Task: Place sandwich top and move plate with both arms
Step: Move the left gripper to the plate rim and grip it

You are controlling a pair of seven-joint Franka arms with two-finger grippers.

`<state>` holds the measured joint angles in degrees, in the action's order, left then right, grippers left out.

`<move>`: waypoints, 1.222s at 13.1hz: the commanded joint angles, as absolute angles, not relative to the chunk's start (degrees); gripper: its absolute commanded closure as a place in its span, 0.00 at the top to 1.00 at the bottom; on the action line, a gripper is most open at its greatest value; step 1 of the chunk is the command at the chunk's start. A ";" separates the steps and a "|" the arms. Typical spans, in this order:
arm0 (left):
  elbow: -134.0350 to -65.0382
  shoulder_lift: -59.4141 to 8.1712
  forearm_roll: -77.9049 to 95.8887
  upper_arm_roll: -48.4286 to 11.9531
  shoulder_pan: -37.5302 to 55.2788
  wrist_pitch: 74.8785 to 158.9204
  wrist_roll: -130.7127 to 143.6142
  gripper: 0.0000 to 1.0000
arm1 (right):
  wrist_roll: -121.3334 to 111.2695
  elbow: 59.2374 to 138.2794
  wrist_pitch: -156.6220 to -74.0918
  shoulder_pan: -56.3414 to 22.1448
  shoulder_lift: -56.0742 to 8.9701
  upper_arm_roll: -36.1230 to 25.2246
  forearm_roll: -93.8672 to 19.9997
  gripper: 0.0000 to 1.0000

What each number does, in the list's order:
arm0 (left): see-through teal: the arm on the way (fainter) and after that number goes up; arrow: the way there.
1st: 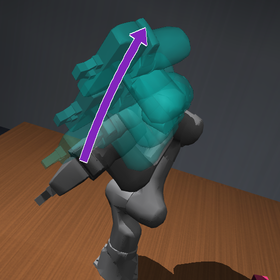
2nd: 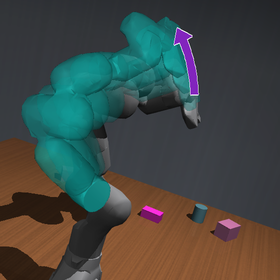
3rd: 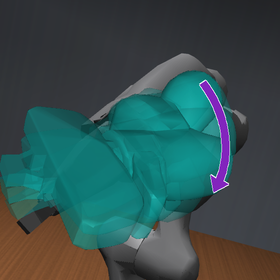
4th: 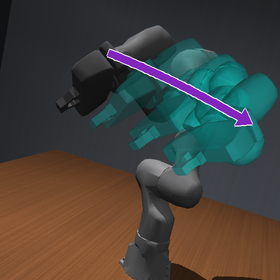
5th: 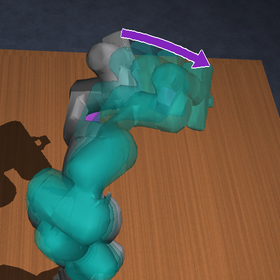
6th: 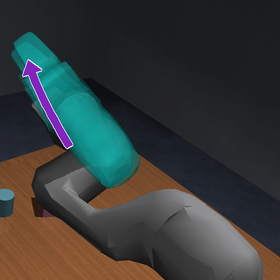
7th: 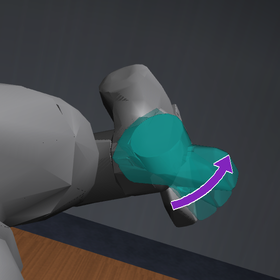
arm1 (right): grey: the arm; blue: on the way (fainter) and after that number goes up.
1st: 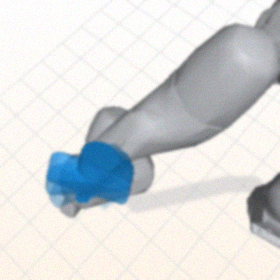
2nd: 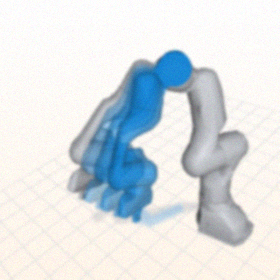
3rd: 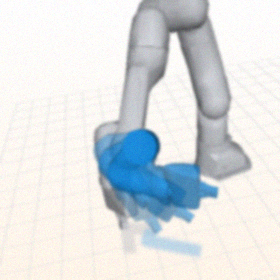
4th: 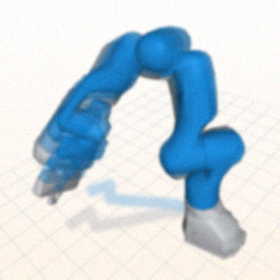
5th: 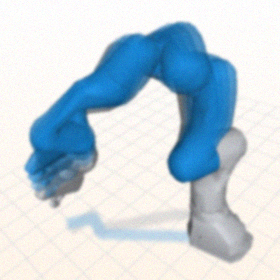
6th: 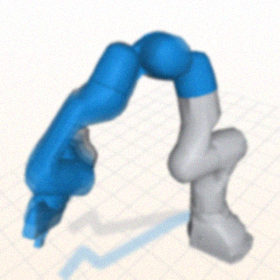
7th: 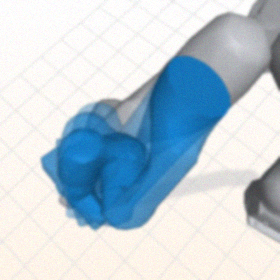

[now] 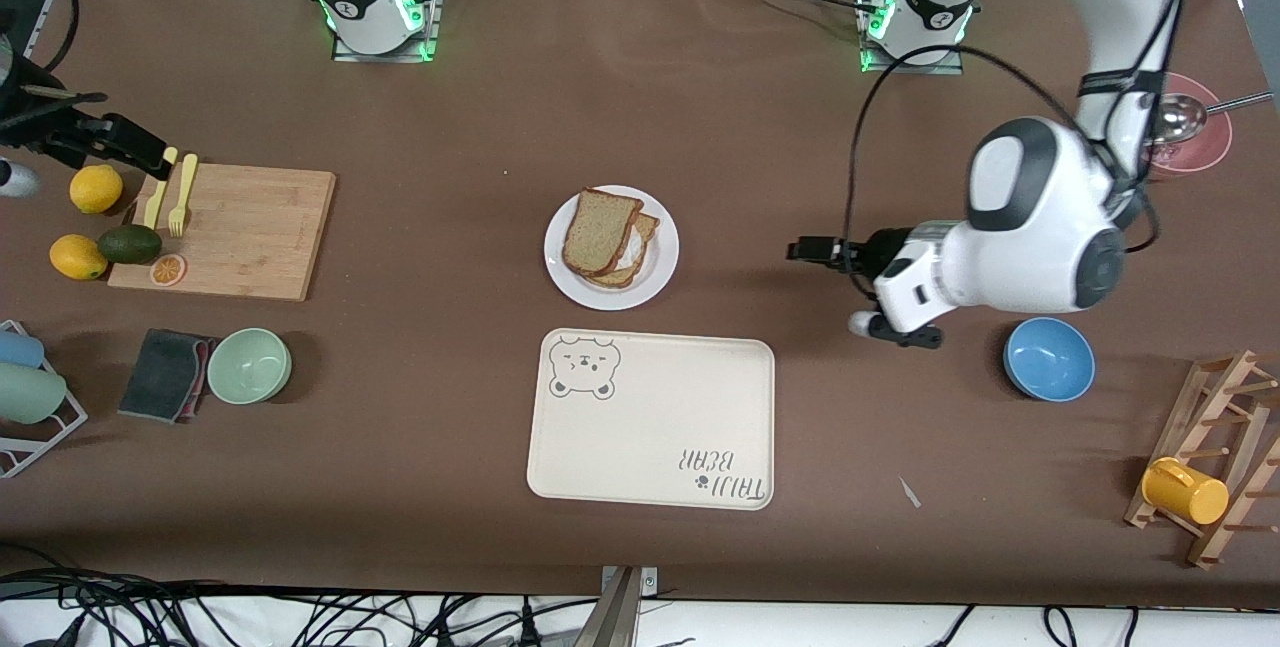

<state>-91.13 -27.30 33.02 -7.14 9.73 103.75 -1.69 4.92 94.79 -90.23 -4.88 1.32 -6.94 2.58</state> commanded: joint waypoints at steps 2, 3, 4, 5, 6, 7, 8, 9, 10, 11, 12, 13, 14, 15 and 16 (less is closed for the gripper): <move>-89.38 -34.53 40.84 -6.77 12.21 108.98 -7.90 1.00 | 2.99 89.47 -86.57 -3.08 -0.97 -6.77 1.06 1.00; -89.47 -35.67 43.13 -6.77 12.56 109.94 -8.08 1.00 | 2.64 89.47 -86.22 -3.08 -0.79 -6.68 0.88 1.00; -89.99 -36.47 45.07 -6.77 13.44 111.69 -8.17 0.99 | 2.20 89.47 -86.05 -3.08 -0.01 -6.59 0.88 1.00; -90.17 -37.26 46.57 -6.77 14.49 113.36 -8.17 0.98 | 1.94 89.56 -86.04 -3.08 0.35 -6.59 0.79 1.00; -90.18 -38.40 47.63 -6.77 15.46 114.34 -8.43 0.94 | 2.02 89.65 -86.48 -3.08 0.44 -6.42 0.70 1.00; -90.18 -39.37 48.85 -6.77 16.16 115.39 -9.74 0.93 | 1.93 89.65 -86.57 -3.16 0.35 -6.07 0.70 1.00; -90.78 -39.81 50.09 -6.77 16.87 116.71 -10.97 0.94 | 1.41 89.65 -86.22 -3.25 0.18 -5.46 1.05 1.00; -92.62 -39.81 52.36 -6.77 17.31 118.89 -12.73 0.94 | 1.15 89.74 -86.31 -3.43 0.18 -4.32 1.32 1.00; -94.46 -39.81 55.25 -6.77 18.10 121.44 -15.88 0.94 | 1.06 89.74 -86.66 -3.69 0.09 -3.26 1.84 1.00; -95.61 -39.81 58.42 -6.77 18.80 122.86 -18.52 0.94 | 1.05 89.82 -86.66 -3.78 -0.17 -2.64 2.02 1.00; -96.50 -40.16 60.54 -6.77 18.90 123.65 -20.02 0.94 | 1.05 91.30 -86.66 -3.78 0.26 -2.29 1.76 1.00; -97.37 -40.25 61.69 -6.77 19.24 124.18 -21.61 0.94 | 1.05 91.58 -86.23 -3.78 0.87 -0.72 1.76 1.00; -98.34 -40.34 62.92 -6.77 19.34 124.71 -23.97 0.91 | 1.49 91.49 -85.79 -3.78 1.23 1.04 1.93 1.00; -98.70 -40.78 64.93 -6.77 19.51 124.80 -27.30 0.87 | 1.76 91.93 -85.52 -3.78 2.27 1.32 1.85 1.00; -98.70 -41.74 67.65 -6.77 19.95 124.89 -30.03 0.86 | 2.02 92.11 -85.52 -3.78 2.37 1.49 1.93 1.00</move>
